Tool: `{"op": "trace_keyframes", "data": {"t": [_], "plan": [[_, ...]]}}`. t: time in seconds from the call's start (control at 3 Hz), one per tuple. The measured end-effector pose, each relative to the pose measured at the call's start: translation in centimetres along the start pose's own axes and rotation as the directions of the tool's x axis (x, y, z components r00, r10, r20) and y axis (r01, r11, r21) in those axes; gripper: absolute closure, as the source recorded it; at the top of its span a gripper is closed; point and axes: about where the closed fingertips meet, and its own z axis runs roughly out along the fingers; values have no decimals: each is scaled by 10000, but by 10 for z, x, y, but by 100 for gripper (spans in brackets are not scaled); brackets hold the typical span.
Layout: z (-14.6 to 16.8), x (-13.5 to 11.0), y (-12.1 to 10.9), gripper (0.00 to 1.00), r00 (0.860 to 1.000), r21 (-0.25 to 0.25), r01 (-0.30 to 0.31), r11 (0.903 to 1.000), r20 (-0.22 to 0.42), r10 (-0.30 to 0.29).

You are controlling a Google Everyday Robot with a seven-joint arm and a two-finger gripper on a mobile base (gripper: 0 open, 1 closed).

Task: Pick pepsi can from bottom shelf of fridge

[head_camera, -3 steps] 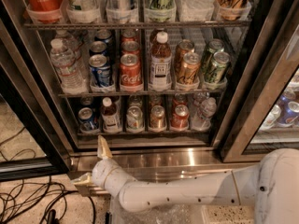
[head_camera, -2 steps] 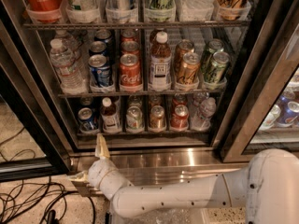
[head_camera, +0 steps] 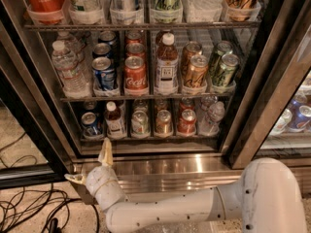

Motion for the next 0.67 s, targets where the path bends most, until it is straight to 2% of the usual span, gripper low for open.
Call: {"op": "trace_keyframes", "data": {"t": [0.33,0.67], "plan": [[3,4,4,0,9963,517,-856,9950,-56,860],[5,6,7,0,9906,853,-1364,9870,2,1369]]}}
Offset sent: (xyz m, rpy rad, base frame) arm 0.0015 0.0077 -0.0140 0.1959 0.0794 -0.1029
